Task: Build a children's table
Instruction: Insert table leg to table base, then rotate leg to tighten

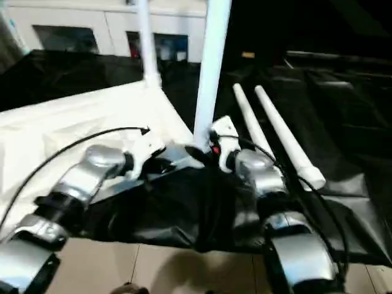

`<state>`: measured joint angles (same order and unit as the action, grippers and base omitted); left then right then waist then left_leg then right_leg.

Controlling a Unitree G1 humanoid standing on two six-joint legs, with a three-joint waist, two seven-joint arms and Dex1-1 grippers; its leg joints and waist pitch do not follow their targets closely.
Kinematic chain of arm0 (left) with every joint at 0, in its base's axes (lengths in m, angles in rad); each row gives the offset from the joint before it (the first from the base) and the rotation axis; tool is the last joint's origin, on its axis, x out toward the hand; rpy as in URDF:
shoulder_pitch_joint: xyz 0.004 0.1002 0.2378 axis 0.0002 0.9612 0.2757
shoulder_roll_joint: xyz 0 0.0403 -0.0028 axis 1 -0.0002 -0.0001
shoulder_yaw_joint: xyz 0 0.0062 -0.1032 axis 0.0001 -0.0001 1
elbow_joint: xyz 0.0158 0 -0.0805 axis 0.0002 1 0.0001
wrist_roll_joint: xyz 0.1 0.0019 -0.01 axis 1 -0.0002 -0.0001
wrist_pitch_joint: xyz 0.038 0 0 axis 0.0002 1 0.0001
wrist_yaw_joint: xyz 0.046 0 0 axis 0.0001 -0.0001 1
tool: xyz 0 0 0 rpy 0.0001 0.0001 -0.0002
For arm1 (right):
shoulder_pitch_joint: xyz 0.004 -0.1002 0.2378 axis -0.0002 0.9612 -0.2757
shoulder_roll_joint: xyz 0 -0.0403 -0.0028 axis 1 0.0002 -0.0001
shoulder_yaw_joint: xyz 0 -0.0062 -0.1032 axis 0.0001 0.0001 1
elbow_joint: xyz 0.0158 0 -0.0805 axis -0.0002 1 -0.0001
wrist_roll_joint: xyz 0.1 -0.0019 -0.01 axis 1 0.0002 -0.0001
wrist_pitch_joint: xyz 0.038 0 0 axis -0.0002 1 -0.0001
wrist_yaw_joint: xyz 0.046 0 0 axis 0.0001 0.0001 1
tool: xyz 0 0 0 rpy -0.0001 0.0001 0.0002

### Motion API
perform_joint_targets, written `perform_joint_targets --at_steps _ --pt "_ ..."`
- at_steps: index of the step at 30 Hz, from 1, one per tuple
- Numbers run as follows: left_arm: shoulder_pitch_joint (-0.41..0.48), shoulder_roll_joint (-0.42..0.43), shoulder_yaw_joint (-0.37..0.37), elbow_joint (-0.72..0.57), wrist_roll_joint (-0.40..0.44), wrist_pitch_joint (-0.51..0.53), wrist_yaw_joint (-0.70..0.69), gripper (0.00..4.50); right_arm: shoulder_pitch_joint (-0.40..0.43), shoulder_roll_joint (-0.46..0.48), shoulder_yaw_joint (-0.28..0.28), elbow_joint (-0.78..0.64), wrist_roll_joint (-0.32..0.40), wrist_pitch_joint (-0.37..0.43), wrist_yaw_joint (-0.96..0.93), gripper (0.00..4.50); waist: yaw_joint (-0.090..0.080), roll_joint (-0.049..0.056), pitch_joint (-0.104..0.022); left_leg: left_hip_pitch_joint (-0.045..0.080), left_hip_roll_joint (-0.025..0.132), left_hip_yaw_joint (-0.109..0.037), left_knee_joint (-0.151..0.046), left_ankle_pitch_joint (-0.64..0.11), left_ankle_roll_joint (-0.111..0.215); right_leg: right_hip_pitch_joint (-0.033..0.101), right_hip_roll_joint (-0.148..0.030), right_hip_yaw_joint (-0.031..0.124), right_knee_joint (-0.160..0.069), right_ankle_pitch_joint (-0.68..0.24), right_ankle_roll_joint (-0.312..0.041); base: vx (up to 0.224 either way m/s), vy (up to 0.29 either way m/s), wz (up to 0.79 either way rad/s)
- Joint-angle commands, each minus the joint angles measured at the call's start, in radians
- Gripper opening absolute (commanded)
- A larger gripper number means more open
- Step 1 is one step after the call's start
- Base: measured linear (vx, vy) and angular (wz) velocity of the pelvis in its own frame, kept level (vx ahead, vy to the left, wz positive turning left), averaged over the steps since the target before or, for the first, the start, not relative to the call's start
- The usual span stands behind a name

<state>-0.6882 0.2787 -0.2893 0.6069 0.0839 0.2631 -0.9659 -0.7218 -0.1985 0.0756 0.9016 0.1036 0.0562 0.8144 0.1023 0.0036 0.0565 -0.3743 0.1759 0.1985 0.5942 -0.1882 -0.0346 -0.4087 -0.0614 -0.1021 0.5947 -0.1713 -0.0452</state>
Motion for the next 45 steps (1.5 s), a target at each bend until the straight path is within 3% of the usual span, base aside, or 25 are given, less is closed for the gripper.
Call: perform_joint_targets --at_steps 1,5,10,15,25,28,31,33,35,36,42,44,45 --pt "-0.037 -0.006 0.006 -0.064 -0.061 -0.092 -0.072 0.00 0.036 0.008 0.059 -0.021 -0.012 0.012 0.093 3.13 0.003 0.005 -0.076 0.016 0.074 -0.030 -0.059 -0.118 0.082 0.064 -0.108 0.066 -0.055 -0.127 -0.221 0.000 0.000 0.00" --pt "-0.032 0.018 -0.006 -0.061 -0.071 -0.112 -0.151 0.00 0.069 -0.030 0.081 -0.082 -0.011 0.008 0.177 3.13 0.008 0.004 -0.075 0.017 0.073 -0.030 -0.060 -0.121 0.072 0.063 -0.107 0.066 -0.057 -0.141 -0.214 0.000 0.000 0.00" --pt "-0.030 0.052 -0.036 -0.054 -0.091 -0.128 -0.289 0.00 0.127 -0.105 0.131 -0.200 0.007 0.058 0.346 3.13 0.023 0.004 -0.076 0.019 0.075 -0.030 -0.058 -0.110 0.092 0.060 -0.105 0.067 -0.054 -0.127 -0.203 0.000 0.000 0.00" --pt "-0.020 0.065 -0.059 -0.065 -0.096 -0.132 -0.367 0.00 0.165 -0.145 0.165 -0.258 0.013 0.080 0.451 3.13 0.031 0.001 -0.073 0.019 0.074 -0.031 -0.060 -0.138 0.070 0.062 -0.110 0.066 -0.064 -0.205 -0.187 0.000 0.000 0.00" --pt "-0.029 0.052 -0.044 -0.019 -0.079 -0.162 -0.331 0.00 0.200 -0.125 0.158 -0.311 0.026 0.130 0.430 2.74 0.039 -0.002 -0.076 0.020 0.074 -0.032 -0.058 -0.104 0.073 0.060 -0.107 0.066 -0.060 -0.185 -0.177 0.000 0.000 0.00" --pt "-0.045 0.024 -0.016 0.019 -0.067 -0.151 -0.242 0.00 0.198 -0.080 0.126 -0.277 0.015 0.128 0.317 2.72 0.037 -0.004 -0.073 0.019 0.072 -0.031 -0.060 -0.125 0.064 0.058 -0.110 0.065 -0.066 -0.229 -0.171 0.000 0.000 0.00" --pt "-0.058 -0.005 0.013 0.040 -0.068 -0.121 -0.160 0.00 0.177 -0.030 0.085 -0.213 -0.004 0.118 0.169 2.72 0.030 -0.004 -0.068 0.025 0.070 -0.035 -0.064 -0.171 0.031 0.057 -0.114 0.065 -0.081 -0.345 -0.144 0.000 0.000 0.00" --pt "-0.064 -0.021 0.023 0.046 -0.067 -0.110 -0.120 0.00 0.160 -0.004 0.062 -0.172 -0.008 0.119 0.083 2.72 0.017 -0.007 -0.066 0.027 0.068 -0.038 -0.068 -0.191 0.011 0.057 -0.116 0.064 -0.087 -0.396 -0.134 0.000 0.000 0.00" --pt "-0.078 -0.064 0.036 0.061 -0.047 -0.089 -0.006 0.00 0.113 0.071 -0.011 -0.070 0.010 0.135 -0.132 2.72 0.003 -0.005 -0.067 0.028 0.070 -0.039 -0.070 -0.190 0.001 0.053 -0.114 0.066 -0.085 -0.379 -0.142 0.000 0.000 0.00" --pt "-0.083 -0.074 0.037 0.068 -0.041 -0.086 0.020 0.00 0.104 0.088 -0.027 -0.054 0.019 0.141 -0.174 2.72 0.001 -0.003 -0.069 0.027 0.065 -0.040 -0.068 -0.188 0.001 0.058 -0.114 0.064 -0.085 -0.371 -0.142 0.000 0.000 0.00" --pt "-0.085 -0.142 0.016 0.061 0.009 -0.079 0.147 0.00 0.054 0.179 -0.052 0.047 -0.004 0.091 -0.354 2.72 -0.007 0.000 -0.072 0.022 0.065 -0.035 -0.065 -0.150 0.027 0.060 -0.111 0.068 -0.076 -0.252 -0.169 0.000 0.000 0.00" --pt "-0.078 -0.149 0.003 0.053 0.021 -0.084 0.155 0.00 0.046 0.192 -0.056 0.062 -0.009 0.075 -0.361 3.42 -0.007 0.000 -0.071 0.023 0.066 -0.035 -0.066 -0.157 0.027 0.061 -0.112 0.067 -0.076 -0.258 -0.171 0.000 0.000 0.00" --pt "-0.074 -0.152 0.002 0.050 0.020 -0.084 0.158 0.00 0.043 0.195 -0.059 0.067 -0.013 0.070 -0.368 3.42 -0.008 0.001 -0.070 0.022 0.066 -0.035 -0.067 -0.167 0.028 0.060 -0.111 0.067 -0.078 -0.268 -0.170 0.000 0.000 0.00"
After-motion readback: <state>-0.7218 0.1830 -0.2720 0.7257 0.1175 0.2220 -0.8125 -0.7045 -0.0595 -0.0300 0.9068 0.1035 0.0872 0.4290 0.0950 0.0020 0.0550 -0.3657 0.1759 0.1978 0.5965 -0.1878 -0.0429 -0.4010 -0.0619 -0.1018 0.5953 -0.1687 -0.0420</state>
